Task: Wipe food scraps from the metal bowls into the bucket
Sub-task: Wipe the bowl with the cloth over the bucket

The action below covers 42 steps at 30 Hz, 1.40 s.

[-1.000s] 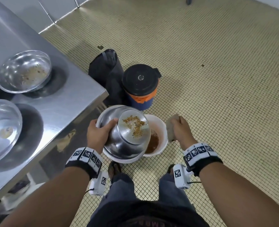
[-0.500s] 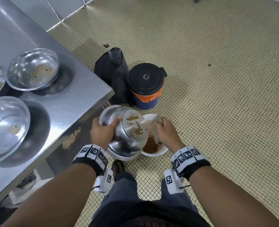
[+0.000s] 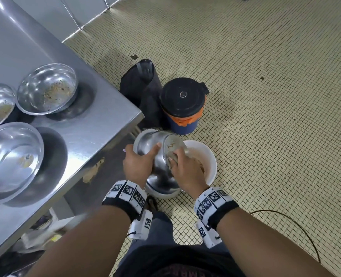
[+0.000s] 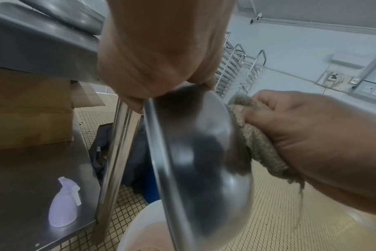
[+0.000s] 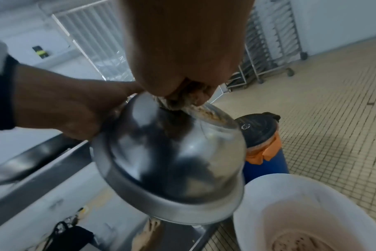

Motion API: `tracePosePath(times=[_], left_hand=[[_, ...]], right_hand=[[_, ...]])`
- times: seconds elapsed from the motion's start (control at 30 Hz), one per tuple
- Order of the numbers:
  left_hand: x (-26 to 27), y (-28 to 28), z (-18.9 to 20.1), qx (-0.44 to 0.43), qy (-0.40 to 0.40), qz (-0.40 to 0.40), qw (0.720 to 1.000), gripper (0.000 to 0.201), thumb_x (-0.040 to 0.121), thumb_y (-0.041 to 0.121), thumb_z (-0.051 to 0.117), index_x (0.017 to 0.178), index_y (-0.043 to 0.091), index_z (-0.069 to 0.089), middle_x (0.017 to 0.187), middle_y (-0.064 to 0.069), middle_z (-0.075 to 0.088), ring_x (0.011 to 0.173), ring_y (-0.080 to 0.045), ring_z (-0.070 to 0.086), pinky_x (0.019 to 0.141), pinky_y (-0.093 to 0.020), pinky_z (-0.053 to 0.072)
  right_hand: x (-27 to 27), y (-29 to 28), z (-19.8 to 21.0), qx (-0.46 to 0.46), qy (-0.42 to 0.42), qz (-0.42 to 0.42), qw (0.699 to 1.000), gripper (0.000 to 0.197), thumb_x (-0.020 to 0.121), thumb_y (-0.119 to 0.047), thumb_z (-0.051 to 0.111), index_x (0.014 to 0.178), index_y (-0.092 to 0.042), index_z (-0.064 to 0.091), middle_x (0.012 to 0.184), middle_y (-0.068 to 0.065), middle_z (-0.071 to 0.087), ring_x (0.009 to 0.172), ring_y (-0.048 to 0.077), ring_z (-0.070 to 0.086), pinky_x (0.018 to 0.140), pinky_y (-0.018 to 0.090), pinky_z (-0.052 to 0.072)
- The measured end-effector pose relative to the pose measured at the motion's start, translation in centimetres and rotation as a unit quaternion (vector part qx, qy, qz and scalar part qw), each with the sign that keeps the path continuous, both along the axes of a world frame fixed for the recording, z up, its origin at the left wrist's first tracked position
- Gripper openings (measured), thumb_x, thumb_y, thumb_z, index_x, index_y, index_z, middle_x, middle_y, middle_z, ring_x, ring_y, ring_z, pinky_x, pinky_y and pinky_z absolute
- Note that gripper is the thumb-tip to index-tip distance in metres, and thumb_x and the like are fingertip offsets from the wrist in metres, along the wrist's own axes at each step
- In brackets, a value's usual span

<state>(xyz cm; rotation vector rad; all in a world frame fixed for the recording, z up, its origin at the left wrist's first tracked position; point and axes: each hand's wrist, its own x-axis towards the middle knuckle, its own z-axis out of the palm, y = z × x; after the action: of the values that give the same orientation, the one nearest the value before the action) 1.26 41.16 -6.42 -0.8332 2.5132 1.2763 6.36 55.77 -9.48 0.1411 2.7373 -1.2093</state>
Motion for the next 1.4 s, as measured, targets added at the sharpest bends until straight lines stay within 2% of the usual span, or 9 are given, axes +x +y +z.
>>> tracePosePath(times=[0.13,0.27,0.5,0.6,0.83,1.03,1.13,1.23,1.4], left_hand=[[0.0,-0.3,0.3,0.012,-0.003,0.006,1.0,0.071,0.072,0.065,0.083,0.121,0.024,0.053,0.108,0.003,0.064,0.103,-0.026,0.064,0.094,-0.046,0.056],[-0.2,-0.1,0.7,0.008,0.001,0.009,1.0,0.081,0.072,0.067,0.082,0.132,0.022,0.05,0.118,-0.001,0.063,0.108,-0.028,0.061,0.099,-0.048,0.054],[-0.4,0.4,1.1,0.006,0.006,0.001,1.0,0.07,0.075,0.068,0.079,0.122,0.023,0.053,0.108,0.0,0.064,0.102,-0.027,0.063,0.094,-0.045,0.054],[-0.1,0.8,1.7,0.024,0.025,-0.017,0.999,0.057,0.078,0.063,0.079,0.114,0.028,0.053,0.101,0.008,0.063,0.098,-0.02,0.062,0.088,-0.039,0.052],[0.1,0.0,2.3,0.028,0.037,-0.036,0.998,0.063,0.076,0.064,0.08,0.121,0.03,0.053,0.109,0.007,0.063,0.1,-0.019,0.063,0.087,-0.037,0.052],[-0.1,0.1,2.3,0.023,0.037,-0.03,0.999,0.063,0.075,0.064,0.081,0.12,0.028,0.054,0.109,0.006,0.064,0.103,-0.022,0.063,0.094,-0.042,0.054],[-0.1,0.2,2.4,0.027,0.045,-0.039,0.998,0.059,0.076,0.063,0.08,0.117,0.029,0.054,0.107,0.007,0.065,0.102,-0.021,0.064,0.09,-0.039,0.053],[0.1,-0.1,2.6,0.027,0.048,-0.048,0.997,0.055,0.079,0.061,0.079,0.117,0.028,0.055,0.106,0.007,0.066,0.099,-0.018,0.064,0.086,-0.036,0.051],[0.5,-0.3,2.6,0.012,0.047,-0.059,0.997,0.054,0.081,0.06,0.079,0.116,0.028,0.055,0.099,0.011,0.064,0.096,-0.018,0.064,0.083,-0.035,0.048]], right_hand=[[0.0,1.8,-2.0,0.048,-0.065,-0.023,0.996,0.035,0.109,-0.038,0.035,0.135,-0.014,0.038,0.101,0.011,0.072,0.084,0.029,0.071,0.071,0.039,0.055],[-0.5,3.7,-2.4,0.053,-0.116,-0.073,0.989,0.034,0.109,-0.042,0.028,0.125,-0.013,0.037,0.09,0.011,0.07,0.078,0.03,0.067,0.071,0.042,0.055],[-2.7,1.5,0.8,-0.065,0.027,-0.085,0.994,0.017,0.107,-0.035,0.045,0.104,-0.02,0.036,0.082,0.008,0.065,0.072,0.03,0.062,0.06,0.036,0.04],[-2.9,0.7,0.8,-0.062,0.066,-0.065,0.994,0.018,0.107,-0.038,0.042,0.109,-0.02,0.044,0.09,0.003,0.064,0.076,0.026,0.063,0.062,0.04,0.048],[-3.0,4.5,-1.4,-0.033,-0.011,-0.15,0.988,0.021,0.107,-0.04,0.044,0.117,-0.023,0.038,0.069,-0.011,0.056,0.065,0.018,0.065,0.05,0.028,0.044],[-3.2,1.9,1.0,-0.114,0.085,-0.113,0.983,0.02,0.105,-0.044,0.046,0.112,-0.025,0.045,0.084,-0.005,0.066,0.073,0.015,0.064,0.059,0.03,0.046],[-2.6,1.0,0.6,-0.066,0.106,-0.061,0.99,0.022,0.106,-0.046,0.042,0.113,-0.026,0.047,0.093,-0.001,0.066,0.076,0.017,0.063,0.061,0.027,0.045],[-2.9,2.4,-1.0,0.018,0.049,-0.093,0.994,0.034,0.106,-0.05,0.033,0.116,-0.02,0.046,0.082,0.002,0.069,0.067,0.025,0.064,0.055,0.036,0.047],[-3.2,4.8,-2.0,0.043,-0.047,-0.115,0.991,0.026,0.109,-0.04,0.035,0.114,-0.015,0.042,0.065,-0.009,0.052,0.061,0.022,0.058,0.048,0.03,0.034]])
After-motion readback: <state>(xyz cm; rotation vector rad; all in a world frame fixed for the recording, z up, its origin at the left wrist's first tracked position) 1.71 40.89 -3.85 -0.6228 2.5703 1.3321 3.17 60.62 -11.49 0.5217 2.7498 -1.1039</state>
